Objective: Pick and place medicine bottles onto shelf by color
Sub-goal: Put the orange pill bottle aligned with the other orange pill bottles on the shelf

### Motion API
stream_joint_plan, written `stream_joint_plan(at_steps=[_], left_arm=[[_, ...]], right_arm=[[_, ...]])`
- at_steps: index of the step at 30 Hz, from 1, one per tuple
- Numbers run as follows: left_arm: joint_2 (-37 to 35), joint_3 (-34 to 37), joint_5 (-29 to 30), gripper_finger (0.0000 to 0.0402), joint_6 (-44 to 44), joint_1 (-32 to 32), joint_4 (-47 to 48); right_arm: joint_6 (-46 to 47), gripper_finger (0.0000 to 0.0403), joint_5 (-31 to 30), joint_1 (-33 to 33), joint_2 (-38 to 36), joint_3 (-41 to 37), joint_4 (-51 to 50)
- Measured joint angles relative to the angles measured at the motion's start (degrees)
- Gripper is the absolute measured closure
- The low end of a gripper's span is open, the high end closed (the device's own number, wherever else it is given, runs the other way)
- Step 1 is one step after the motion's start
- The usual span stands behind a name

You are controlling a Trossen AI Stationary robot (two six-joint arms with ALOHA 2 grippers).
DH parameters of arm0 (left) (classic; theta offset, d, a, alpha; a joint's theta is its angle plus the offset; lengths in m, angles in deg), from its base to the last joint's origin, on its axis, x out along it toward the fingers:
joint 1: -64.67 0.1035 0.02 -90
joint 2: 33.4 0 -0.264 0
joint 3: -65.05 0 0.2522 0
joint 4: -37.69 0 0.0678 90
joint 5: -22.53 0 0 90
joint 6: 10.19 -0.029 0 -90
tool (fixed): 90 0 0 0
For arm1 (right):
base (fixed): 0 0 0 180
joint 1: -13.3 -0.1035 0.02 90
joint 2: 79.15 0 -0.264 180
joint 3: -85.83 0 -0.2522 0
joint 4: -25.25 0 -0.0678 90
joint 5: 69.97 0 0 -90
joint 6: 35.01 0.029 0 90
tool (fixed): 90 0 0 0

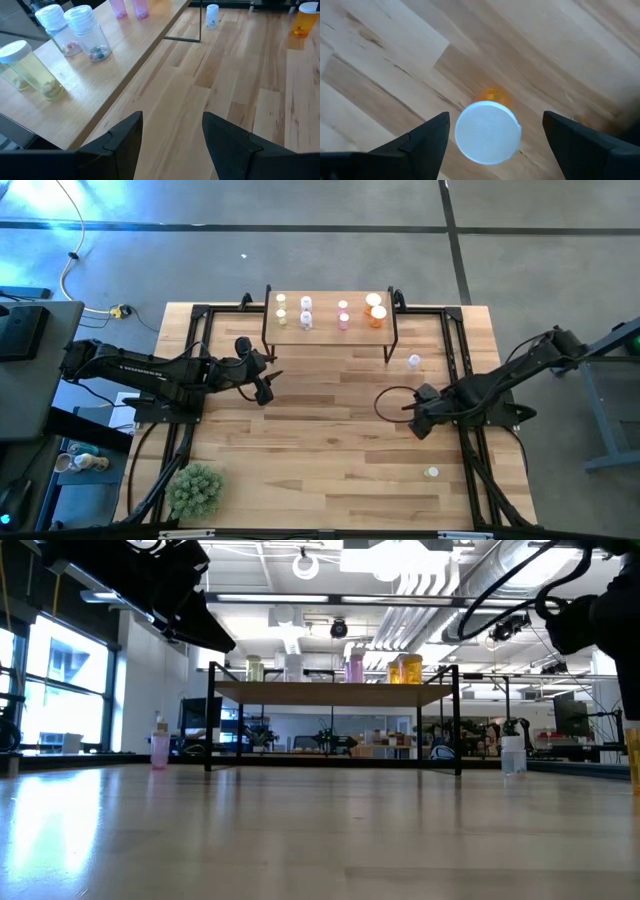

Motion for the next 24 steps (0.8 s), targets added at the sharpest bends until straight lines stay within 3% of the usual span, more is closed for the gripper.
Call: stream_joint_plan(at_steps=[11,24], left_arm=[[0.0,0.0,0.0,0.0204,0.0,0.0,0.0],[0.0,0.0,0.0,0.0204,0.0,0.0,0.0]], right_arm=[[-1.2,0.0102,2.8,-0.2,7.3,0.0,1.8],[-0.4,0.0213,3.4,-0.5,7.2,0.0,1.8]])
